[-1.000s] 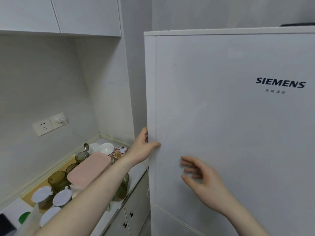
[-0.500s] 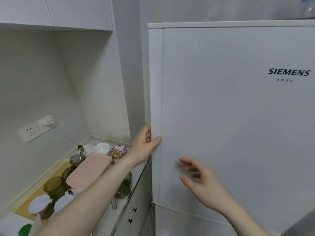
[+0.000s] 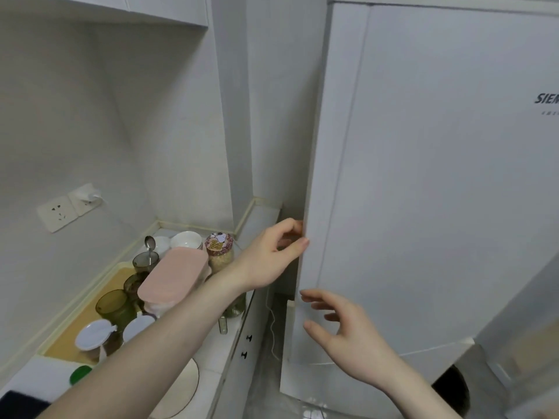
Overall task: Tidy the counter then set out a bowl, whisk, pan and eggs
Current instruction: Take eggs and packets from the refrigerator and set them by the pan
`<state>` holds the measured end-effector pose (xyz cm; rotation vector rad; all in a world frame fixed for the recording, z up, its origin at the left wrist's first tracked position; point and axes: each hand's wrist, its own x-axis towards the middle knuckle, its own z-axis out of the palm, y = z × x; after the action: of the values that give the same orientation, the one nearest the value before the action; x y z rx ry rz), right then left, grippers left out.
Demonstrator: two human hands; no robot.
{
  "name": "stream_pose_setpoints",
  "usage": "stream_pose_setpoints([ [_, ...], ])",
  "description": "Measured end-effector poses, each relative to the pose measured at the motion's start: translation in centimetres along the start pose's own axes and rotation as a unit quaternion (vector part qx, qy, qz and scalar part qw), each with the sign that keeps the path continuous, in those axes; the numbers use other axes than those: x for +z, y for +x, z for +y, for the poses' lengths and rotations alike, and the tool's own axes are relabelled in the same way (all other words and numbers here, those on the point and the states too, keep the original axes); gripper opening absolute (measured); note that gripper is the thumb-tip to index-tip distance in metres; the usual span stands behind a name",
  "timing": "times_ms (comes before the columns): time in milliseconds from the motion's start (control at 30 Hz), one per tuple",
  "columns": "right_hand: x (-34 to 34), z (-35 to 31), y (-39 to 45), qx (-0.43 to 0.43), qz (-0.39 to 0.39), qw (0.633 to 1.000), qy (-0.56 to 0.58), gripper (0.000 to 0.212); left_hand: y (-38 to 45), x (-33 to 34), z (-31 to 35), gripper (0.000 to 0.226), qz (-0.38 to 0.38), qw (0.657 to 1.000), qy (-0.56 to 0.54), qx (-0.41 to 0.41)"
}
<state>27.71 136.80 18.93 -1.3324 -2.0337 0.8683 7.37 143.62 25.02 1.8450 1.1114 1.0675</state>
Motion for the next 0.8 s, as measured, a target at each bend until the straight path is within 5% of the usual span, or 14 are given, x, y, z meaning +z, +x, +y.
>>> stream_pose_setpoints([
  [400,6.2,-5.1,-3.2,-0.02,-0.026,0.999,-0.029,0.05,-4.5,-0.4,6.6,0.02,-0.036,0.991,0.04,0.12],
  [700,7.4,-6.3,-2.0,0.031,0.092,0.995,-0.008,0.051,-5.6,-0.3,8.5,0.038,-0.207,0.969,0.009,0.137],
  [800,7.1,-6.1,-2.0,0.057,0.126,0.99,0.002,0.053,-4.5,-1.6,8.6,0.038,-0.178,0.974,0.037,0.132],
])
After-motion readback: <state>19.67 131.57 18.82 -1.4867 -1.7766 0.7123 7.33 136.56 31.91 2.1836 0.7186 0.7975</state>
